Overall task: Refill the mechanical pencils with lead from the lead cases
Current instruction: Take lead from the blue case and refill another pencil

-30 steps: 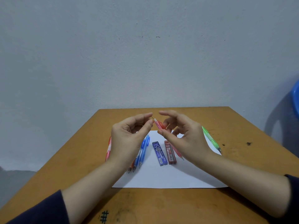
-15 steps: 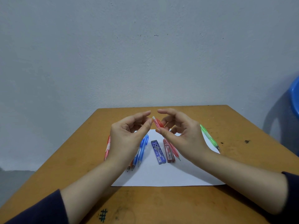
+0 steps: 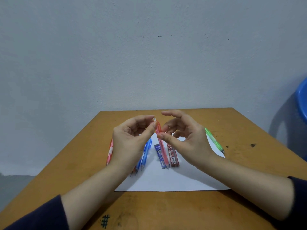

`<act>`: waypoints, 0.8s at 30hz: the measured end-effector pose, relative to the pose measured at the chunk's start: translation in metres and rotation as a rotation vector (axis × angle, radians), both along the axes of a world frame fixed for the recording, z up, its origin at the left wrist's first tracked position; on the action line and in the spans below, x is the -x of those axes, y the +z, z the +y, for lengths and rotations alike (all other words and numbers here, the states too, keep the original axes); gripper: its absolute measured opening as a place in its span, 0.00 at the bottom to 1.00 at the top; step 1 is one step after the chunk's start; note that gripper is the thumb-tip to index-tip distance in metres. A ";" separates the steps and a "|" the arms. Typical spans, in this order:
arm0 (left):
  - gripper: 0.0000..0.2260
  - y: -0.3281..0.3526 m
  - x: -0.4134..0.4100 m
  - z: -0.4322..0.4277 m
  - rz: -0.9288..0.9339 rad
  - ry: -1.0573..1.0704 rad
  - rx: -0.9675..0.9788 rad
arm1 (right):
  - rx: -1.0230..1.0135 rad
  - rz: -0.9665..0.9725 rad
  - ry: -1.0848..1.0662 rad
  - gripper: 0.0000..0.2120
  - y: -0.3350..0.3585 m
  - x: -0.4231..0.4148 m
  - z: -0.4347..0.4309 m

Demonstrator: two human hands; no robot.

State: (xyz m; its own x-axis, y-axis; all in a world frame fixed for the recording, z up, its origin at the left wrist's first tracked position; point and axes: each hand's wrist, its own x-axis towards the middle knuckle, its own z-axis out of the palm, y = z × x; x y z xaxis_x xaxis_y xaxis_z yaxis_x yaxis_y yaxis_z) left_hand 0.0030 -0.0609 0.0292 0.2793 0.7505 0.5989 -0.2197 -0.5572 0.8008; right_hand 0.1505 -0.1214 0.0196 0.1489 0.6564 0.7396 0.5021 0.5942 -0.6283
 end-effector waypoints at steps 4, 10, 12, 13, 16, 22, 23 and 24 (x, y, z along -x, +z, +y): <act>0.07 0.002 0.000 0.000 -0.028 0.017 0.039 | 0.008 0.009 -0.063 0.13 0.010 -0.007 0.002; 0.05 0.005 -0.001 -0.005 -0.069 0.025 0.066 | 0.275 -0.021 -0.181 0.14 0.030 -0.032 0.008; 0.05 0.006 -0.001 -0.006 -0.091 0.006 0.085 | 0.466 -0.095 -0.226 0.12 0.033 -0.040 0.010; 0.05 0.007 -0.002 -0.006 -0.101 -0.003 0.095 | 0.579 -0.140 -0.245 0.10 0.034 -0.043 0.012; 0.06 0.005 -0.002 -0.004 -0.088 0.007 0.071 | 0.881 -0.265 -0.278 0.07 0.029 -0.052 0.015; 0.07 0.000 -0.002 0.003 -0.018 0.026 0.036 | 1.100 -0.475 -0.367 0.11 0.021 -0.050 0.014; 0.07 -0.001 -0.002 0.004 -0.012 0.028 0.037 | 1.099 -0.493 -0.391 0.11 0.021 -0.049 0.014; 0.07 -0.002 -0.003 0.005 -0.004 0.030 0.038 | 1.100 -0.504 -0.407 0.10 0.021 -0.047 0.015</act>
State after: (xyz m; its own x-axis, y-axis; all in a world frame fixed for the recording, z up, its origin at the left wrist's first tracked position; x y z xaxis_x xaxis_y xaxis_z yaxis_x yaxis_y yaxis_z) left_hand 0.0057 -0.0562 0.0274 0.2541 0.7809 0.5707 -0.2067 -0.5326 0.8208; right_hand 0.1980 -0.1068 0.0410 0.3453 0.9296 -0.1290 0.8499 -0.3680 -0.3770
